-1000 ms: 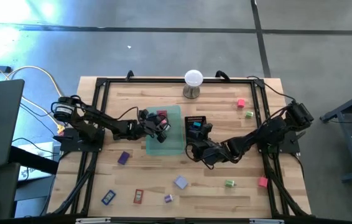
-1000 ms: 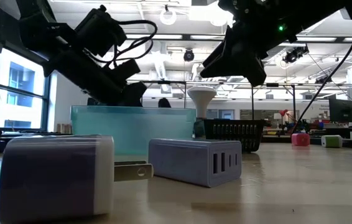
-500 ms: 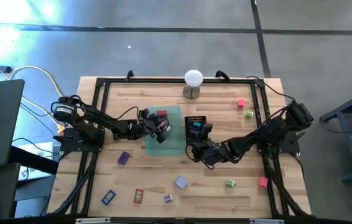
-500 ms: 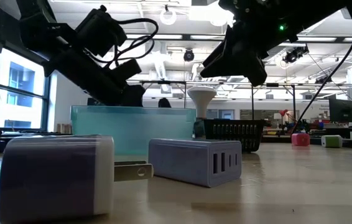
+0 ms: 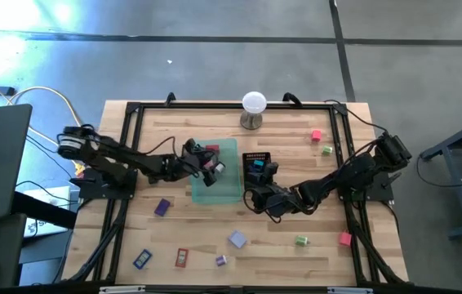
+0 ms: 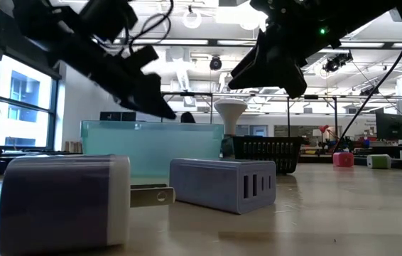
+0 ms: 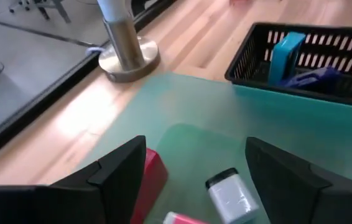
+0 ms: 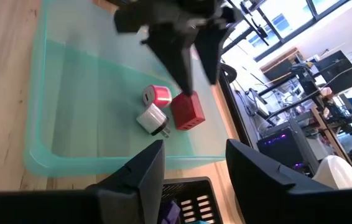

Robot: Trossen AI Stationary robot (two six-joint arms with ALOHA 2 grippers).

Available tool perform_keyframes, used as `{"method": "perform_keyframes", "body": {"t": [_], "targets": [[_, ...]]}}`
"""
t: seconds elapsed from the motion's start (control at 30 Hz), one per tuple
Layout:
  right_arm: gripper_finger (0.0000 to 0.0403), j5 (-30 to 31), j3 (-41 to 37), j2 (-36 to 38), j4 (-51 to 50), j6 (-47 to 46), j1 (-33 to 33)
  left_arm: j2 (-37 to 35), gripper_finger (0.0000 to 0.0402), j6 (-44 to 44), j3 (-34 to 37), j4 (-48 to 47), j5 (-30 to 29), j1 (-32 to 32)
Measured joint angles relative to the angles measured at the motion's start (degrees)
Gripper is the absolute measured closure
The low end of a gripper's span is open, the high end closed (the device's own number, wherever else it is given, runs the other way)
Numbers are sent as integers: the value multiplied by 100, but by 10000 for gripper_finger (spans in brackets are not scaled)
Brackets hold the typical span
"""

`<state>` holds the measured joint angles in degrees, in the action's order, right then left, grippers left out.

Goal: Pick & Place Office items
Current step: Put the black digital clock into the black bin

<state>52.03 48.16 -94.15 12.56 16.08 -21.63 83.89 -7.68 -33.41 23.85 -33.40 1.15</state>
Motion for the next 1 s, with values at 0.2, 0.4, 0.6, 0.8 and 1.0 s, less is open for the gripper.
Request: {"method": "perform_keyframes", "body": {"t": [0.2, 0.4, 0.6, 0.8, 1.0], "targets": [[243, -1, 0, 0, -2, 0, 26, -980, 116, -85, 0, -1284, -179, 0], [243, -66, 0, 0, 0, 0, 85, -1596, 98, -179, 0, -2587, -303, -28], [243, -117, 0, 0, -24, -123, 79, -2147, 96, -310, 0, -2997, 436, -447], [243, -114, 0, 0, -38, -151, 79, -2710, 96, 38, -171, -3728, 2298, -1154], [243, -114, 0, 0, -53, -136, 79, -2646, 96, 1348, -477, -5312, 3330, -1907]]}}
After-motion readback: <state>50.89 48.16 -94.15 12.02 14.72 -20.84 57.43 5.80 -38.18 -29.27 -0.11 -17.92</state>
